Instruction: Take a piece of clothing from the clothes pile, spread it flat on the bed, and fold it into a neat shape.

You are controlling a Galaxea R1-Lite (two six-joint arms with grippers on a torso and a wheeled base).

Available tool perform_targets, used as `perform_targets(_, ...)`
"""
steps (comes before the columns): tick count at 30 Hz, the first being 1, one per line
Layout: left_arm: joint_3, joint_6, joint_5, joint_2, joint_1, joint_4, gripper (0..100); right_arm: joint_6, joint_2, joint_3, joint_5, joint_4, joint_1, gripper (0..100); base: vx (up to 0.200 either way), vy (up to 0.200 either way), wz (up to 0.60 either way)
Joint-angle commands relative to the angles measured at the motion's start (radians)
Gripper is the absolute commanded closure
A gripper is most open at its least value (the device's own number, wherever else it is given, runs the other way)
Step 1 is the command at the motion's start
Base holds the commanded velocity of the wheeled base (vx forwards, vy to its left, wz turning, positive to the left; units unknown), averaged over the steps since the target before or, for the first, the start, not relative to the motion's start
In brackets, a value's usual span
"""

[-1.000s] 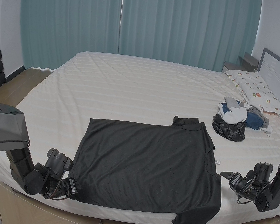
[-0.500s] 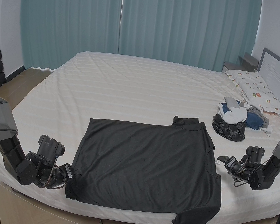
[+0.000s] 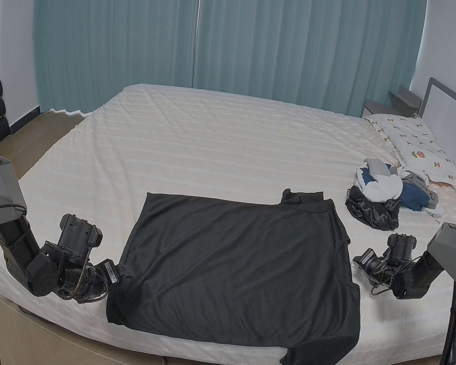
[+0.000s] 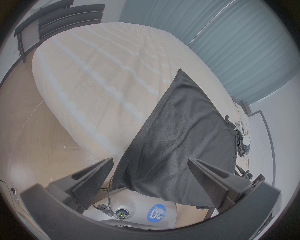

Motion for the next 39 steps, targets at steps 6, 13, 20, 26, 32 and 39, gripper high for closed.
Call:
perform_targets(6, -0.001, -0.001, 0.0, 0.009, 0.005, -0.002, 0, 0.01, 0.012, -0.019, 0.0, -0.006, 0.002, 100, 0.0, 0.0, 0.0)
perform_targets(13, -0.001, -0.001, 0.0, 0.01, 0.003, 0.0, 0, 0.033, -0.034, -0.005, -0.002, -0.013, -0.006, 100, 0.0, 0.0, 0.0)
perform_targets(20, -0.004, -0.001, 0.0, 0.029, 0.003, -0.002, 0, 0.015, -0.101, 0.001, -0.025, -0.001, -0.006, 100, 0.0, 0.0, 0.0)
perform_targets(26, -0.004, -0.001, 0.0, 0.03, 0.005, -0.002, 0, -0.068, -0.113, 0.001, -0.055, 0.028, -0.006, 100, 0.0, 0.0, 0.0)
perform_targets(32, -0.004, -0.001, 0.0, 0.032, 0.005, -0.002, 0, -0.137, -0.116, 0.0, -0.089, 0.028, -0.006, 100, 0.0, 0.0, 0.0)
perform_targets(39, -0.005, -0.001, 0.0, 0.047, 0.005, -0.002, 0, -0.191, -0.118, -0.013, -0.104, 0.028, -0.003, 100, 0.0, 0.0, 0.0)
